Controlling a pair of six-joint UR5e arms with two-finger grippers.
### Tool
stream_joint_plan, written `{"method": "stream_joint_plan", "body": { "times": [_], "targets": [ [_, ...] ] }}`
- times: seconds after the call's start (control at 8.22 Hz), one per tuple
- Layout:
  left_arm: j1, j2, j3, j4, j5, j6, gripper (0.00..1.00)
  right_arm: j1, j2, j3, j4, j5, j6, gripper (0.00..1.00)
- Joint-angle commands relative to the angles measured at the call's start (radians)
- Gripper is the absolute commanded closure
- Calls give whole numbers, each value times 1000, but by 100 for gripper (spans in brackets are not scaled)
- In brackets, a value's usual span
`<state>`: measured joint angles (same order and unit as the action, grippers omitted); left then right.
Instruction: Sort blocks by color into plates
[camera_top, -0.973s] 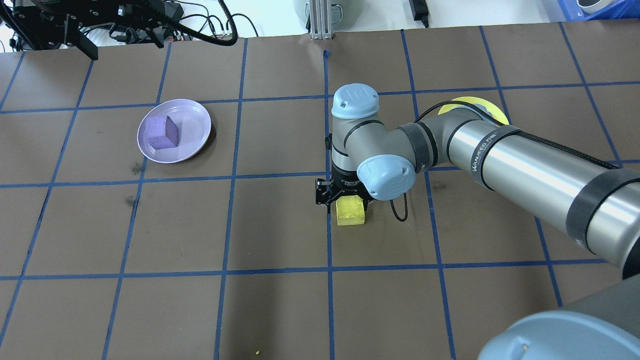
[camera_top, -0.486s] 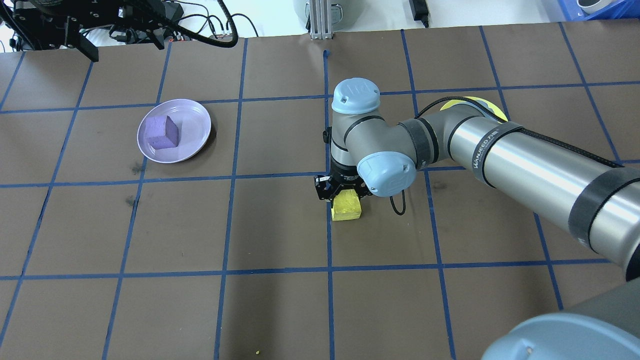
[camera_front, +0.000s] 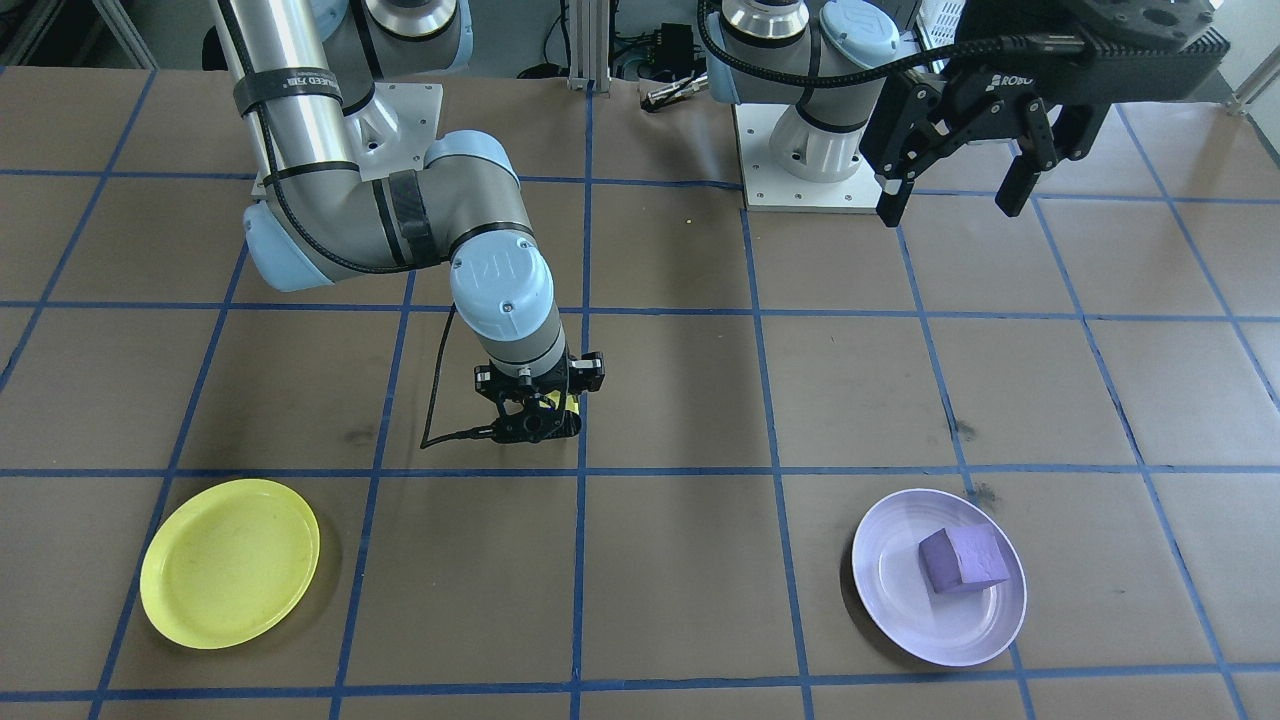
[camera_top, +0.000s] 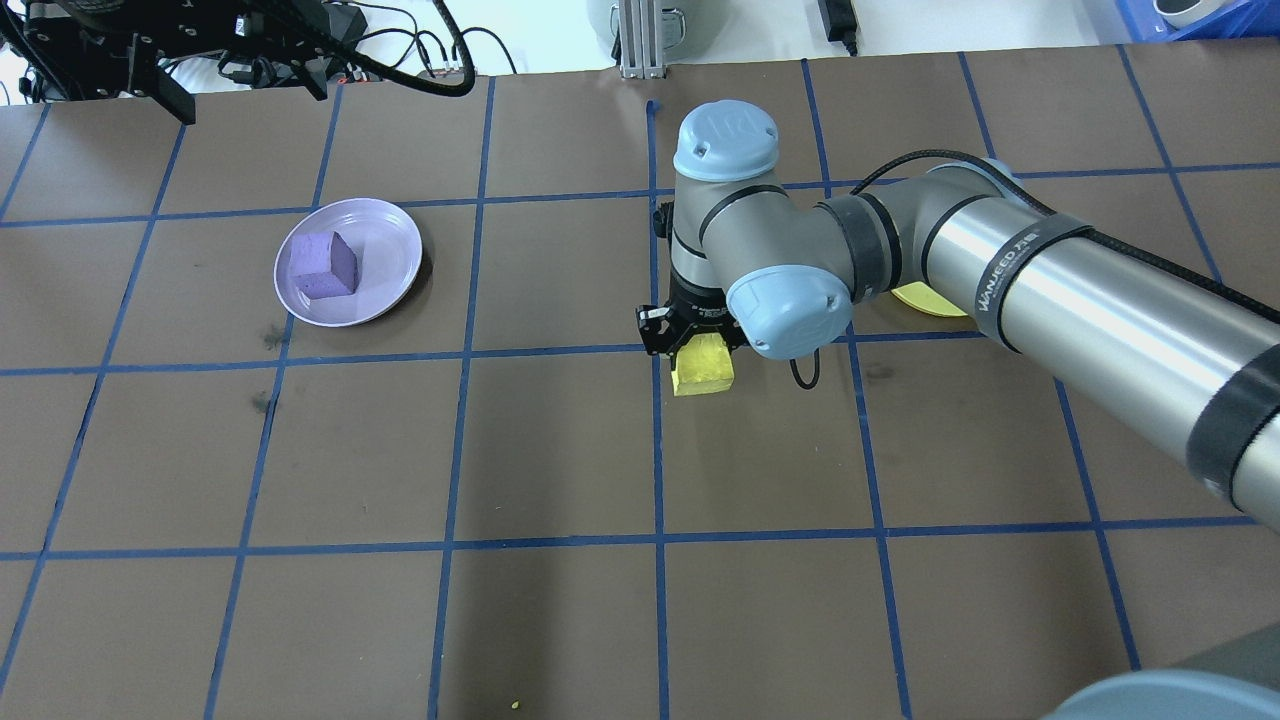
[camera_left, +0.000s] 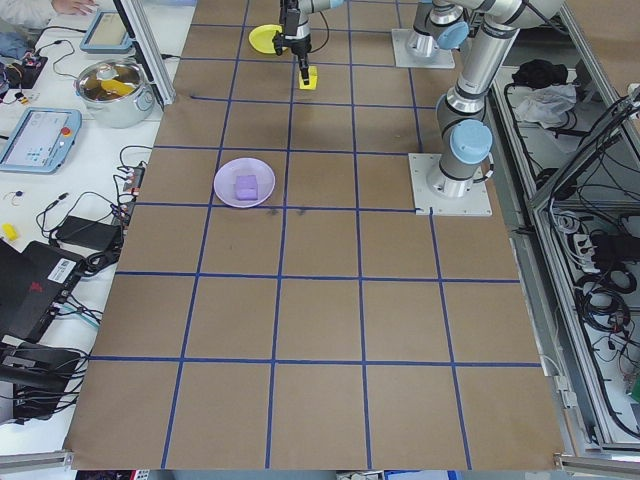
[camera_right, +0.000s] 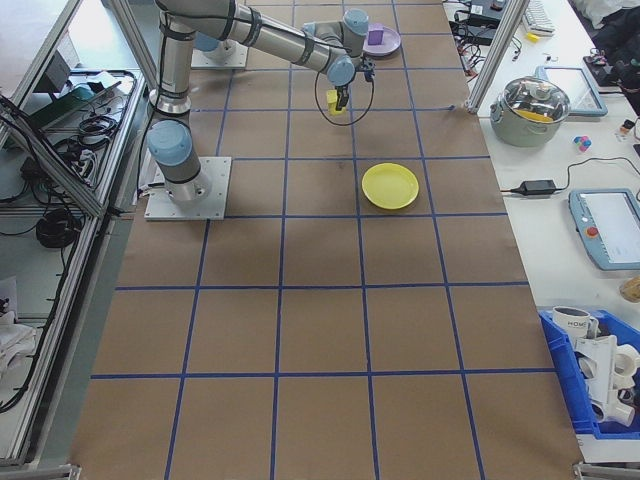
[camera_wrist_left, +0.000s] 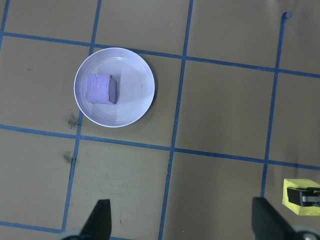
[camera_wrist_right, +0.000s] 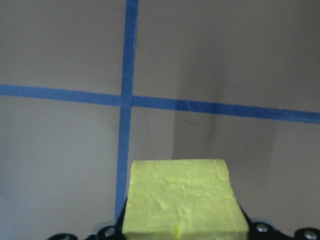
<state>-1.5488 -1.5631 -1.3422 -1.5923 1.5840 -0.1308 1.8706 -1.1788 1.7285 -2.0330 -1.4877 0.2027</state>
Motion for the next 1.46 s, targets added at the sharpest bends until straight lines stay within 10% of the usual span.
{"method": "stream_joint_plan", "body": {
  "times": [0.0,0.24,0.49,1.22,1.34],
  "targets": [
    [0,0,0,0,-5,-3,0,-97,-57,-36,-39,-107,-9,100],
    [0,0,0,0,2,0,0,-232,-78,-62,-55,-212,-166,100],
    [0,0,0,0,2,-1,0,-374,-47,-67,-62,-125,-332,100],
    [0,2,0,2,-2,-3,0,-505,100,-73,-205,-134,-585,100],
    [0,0,-2,2,-2,-3,0,-501,103,-85,-226,-115,-569,80]
  ]
}}
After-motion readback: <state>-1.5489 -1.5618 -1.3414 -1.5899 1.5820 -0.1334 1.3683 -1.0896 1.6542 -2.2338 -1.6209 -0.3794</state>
